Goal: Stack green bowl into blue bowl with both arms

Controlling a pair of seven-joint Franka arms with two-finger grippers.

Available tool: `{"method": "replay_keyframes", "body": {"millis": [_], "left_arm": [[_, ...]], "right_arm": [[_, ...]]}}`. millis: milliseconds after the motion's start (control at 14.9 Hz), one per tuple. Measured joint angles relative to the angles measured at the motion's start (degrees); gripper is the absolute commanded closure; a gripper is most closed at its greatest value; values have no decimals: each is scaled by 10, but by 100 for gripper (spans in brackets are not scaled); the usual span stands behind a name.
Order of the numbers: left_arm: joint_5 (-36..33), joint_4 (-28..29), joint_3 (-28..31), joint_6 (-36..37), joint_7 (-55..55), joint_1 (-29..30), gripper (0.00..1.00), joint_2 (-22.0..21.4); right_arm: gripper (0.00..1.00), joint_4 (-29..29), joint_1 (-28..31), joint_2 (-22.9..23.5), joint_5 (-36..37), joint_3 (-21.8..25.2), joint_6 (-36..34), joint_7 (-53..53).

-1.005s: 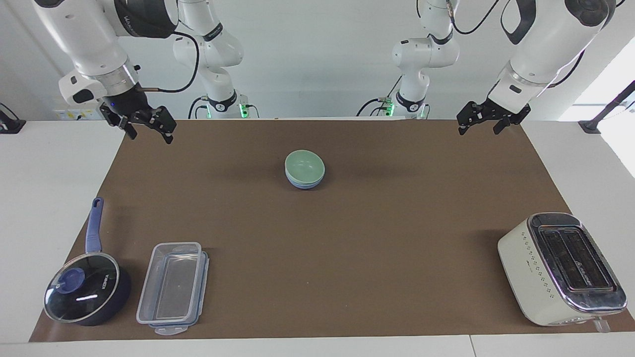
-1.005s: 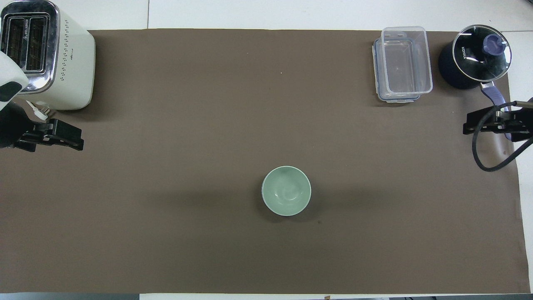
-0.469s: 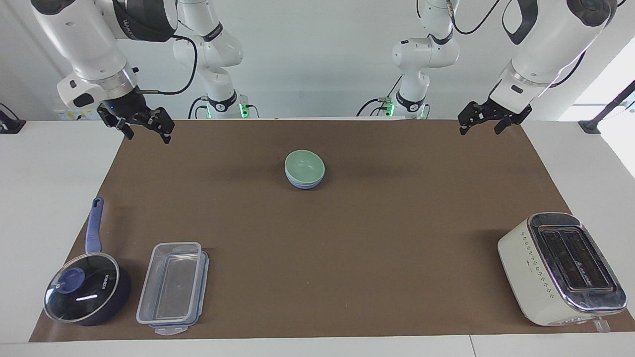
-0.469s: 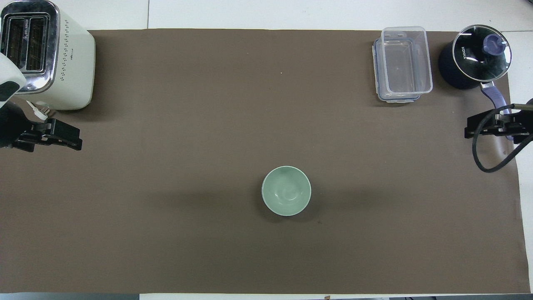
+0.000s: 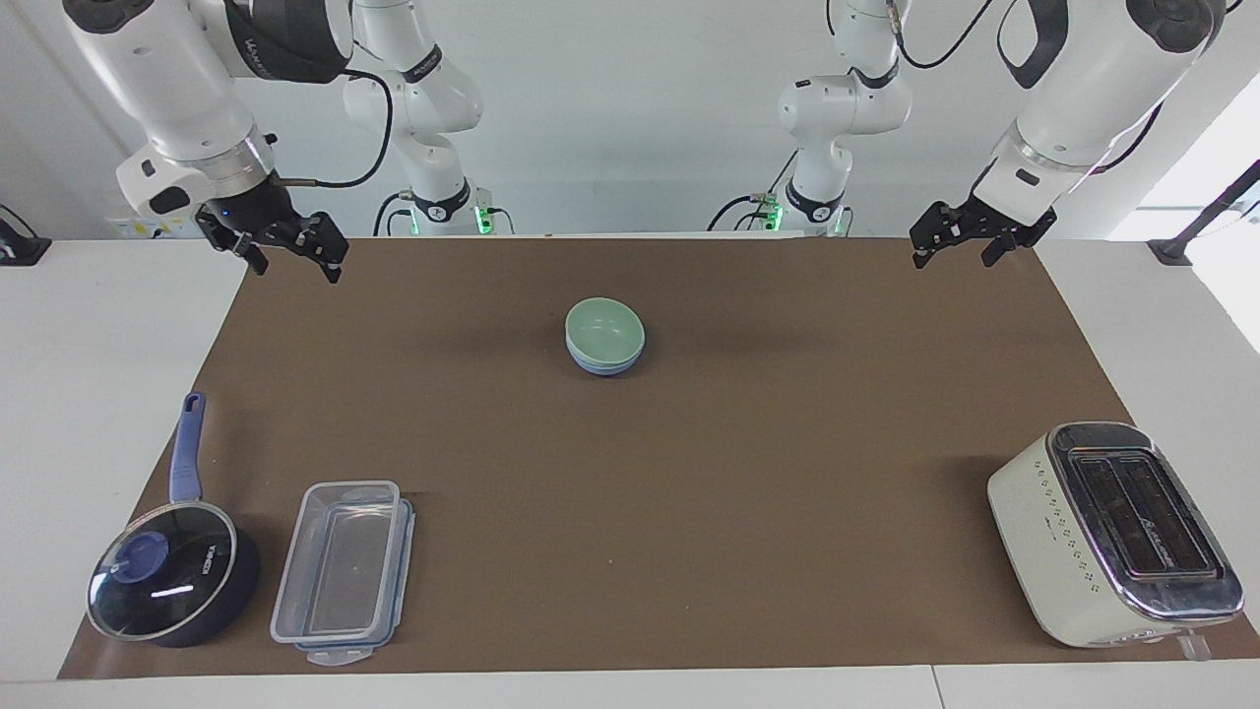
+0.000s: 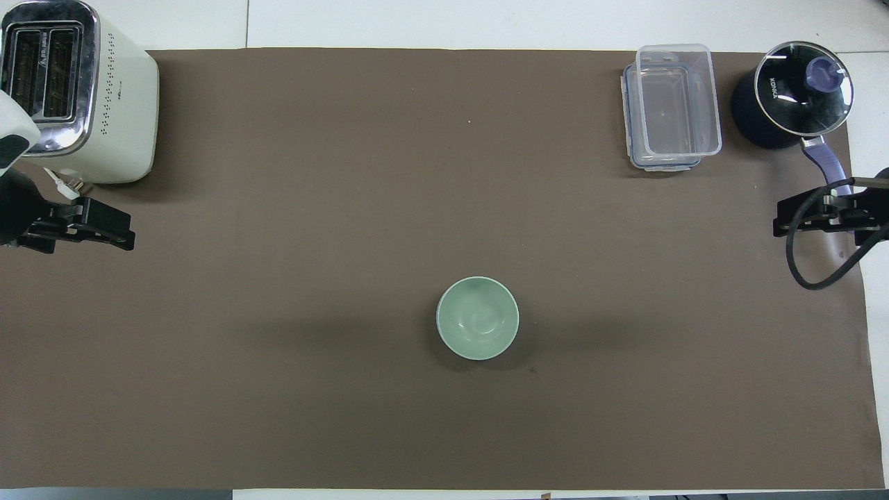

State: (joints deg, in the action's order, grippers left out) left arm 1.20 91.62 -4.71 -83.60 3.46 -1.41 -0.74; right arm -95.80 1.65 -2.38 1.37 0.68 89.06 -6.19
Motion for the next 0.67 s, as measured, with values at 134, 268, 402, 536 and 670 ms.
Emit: {"method": "replay_keyframes", "body": {"millis": [134,268,402,536,670], "left_arm": [[0,0,0,0,0,1,0,0],[0,0,0,0,0,2,0,0],[0,0,0,0,0,2,0,0],[0,0,0,0,0,2,0,0],[0,0,0,0,0,2,0,0]], "right_arm": [[0,0,-1,0,0,-1,-1,0],[0,0,-3,0,0,-1,-1,0],[0,0,-4,0,0,-1,-1,0],[0,0,-4,0,0,-1,-1,0],[0,0,-5,0,0,-1,-1,0]]}}
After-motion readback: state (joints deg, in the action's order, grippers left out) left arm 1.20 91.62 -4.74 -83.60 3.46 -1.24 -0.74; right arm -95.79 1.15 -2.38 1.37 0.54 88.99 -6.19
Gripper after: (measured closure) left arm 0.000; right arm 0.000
